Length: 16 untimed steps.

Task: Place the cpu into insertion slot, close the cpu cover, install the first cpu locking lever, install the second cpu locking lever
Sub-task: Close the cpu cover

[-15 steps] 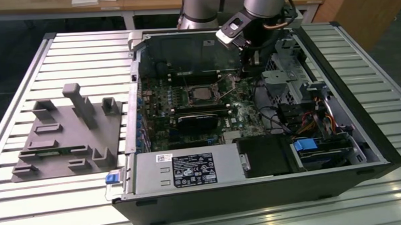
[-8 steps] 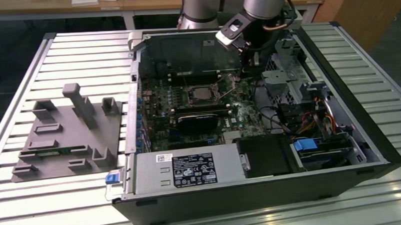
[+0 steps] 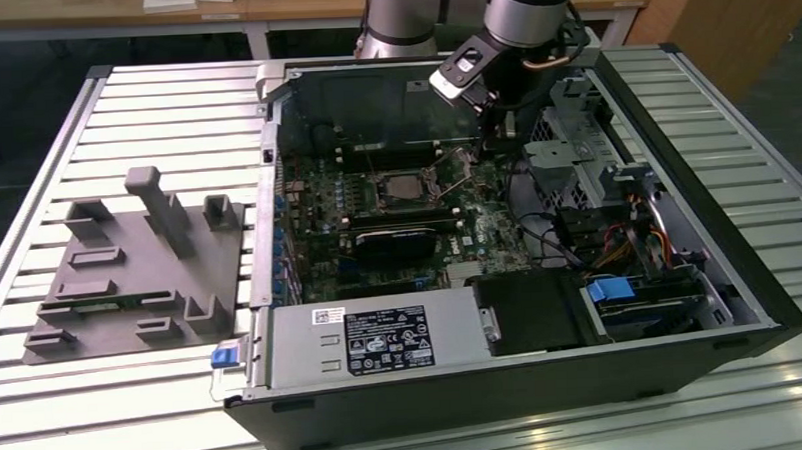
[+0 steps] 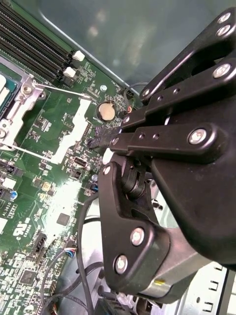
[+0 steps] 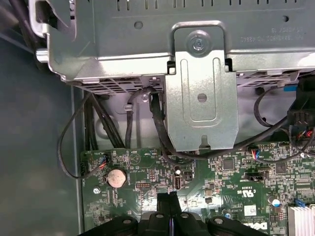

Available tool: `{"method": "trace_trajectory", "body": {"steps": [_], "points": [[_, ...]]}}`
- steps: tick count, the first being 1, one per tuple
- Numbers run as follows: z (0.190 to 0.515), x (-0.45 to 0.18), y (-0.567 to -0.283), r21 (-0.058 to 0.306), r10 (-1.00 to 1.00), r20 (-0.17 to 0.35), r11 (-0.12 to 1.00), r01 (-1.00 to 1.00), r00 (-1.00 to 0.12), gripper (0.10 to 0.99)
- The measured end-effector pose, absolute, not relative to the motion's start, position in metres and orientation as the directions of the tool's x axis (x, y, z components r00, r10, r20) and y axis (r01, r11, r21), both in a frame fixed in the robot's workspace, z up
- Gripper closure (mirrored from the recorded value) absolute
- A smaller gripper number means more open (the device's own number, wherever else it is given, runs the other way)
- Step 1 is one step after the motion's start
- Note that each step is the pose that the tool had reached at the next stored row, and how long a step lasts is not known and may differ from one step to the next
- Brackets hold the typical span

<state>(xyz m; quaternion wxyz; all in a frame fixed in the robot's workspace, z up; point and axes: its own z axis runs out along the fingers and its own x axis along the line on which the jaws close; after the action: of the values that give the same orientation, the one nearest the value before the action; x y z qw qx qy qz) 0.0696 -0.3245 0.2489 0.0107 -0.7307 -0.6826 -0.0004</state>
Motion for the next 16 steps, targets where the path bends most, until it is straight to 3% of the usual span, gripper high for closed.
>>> {"method": "trace_trajectory", "body": {"steps": [16], "points": [[0.2421, 0.0687, -0.3245, -0.015, 0.998, 0.017, -0.068, 0.998, 0.068, 0.98]]}}
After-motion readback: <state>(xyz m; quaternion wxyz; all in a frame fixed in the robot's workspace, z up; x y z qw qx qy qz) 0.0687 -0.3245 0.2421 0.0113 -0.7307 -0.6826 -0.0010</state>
